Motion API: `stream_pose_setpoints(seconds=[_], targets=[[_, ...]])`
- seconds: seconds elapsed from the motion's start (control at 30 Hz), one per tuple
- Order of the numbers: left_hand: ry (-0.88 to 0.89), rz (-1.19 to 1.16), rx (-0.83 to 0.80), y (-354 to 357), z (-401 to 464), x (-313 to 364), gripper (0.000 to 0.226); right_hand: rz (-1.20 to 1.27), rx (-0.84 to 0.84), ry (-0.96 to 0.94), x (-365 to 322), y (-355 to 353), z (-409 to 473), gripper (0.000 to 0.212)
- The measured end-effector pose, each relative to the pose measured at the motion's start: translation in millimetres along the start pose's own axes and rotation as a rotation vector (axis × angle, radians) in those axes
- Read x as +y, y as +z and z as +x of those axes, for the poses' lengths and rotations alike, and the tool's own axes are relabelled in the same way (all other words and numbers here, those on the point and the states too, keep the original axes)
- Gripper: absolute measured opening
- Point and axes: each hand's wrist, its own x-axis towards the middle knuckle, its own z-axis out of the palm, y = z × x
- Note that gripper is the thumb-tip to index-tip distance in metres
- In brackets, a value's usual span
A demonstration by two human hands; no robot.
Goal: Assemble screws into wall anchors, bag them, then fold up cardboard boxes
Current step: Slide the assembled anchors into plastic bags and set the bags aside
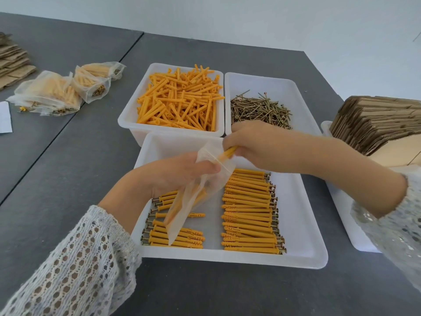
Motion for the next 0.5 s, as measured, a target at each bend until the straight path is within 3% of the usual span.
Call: stream_pose_setpoints(seconds=[0.1, 0.17, 0.23, 0.3, 0.37, 0.5], targets=[[0.016, -0.024, -0.029, 0.4, 0.3, 1.1, 0.042, 0.345, 0.065, -0.047, -8.2, -4.3, -0.9, 0.034], [0.024, -0.020, -0.021, 0.0, 0.2, 1.5, 0.031, 0.414, 0.147, 0.057, 1.5, -2.2, -2.6, 0.037], [0.031, -0.018, -0.009, 0.0, 0.1, 1.6, 0.029, 0.294, 0.051, 0.244, 13.6, 8.2, -5.0, 0.033], [0.031, -0.015, 0.005, 0.3, 0.3, 1.6, 0.035, 0.084, -0.223, 0.401, 21.1, 27.8, -7.9, 0.026], [0.029, -0.008, 0.005, 0.2, 0.6, 1.1, 0.042, -0.080, -0.374, 0.457, 19.7, 52.4, -11.6, 0.018], [0.032, -0.010, 0.004, -0.9, 2.4, -1.3, 0.037, -0.214, -0.263, 0.451, 14.5, 86.5, -13.9, 0.018]])
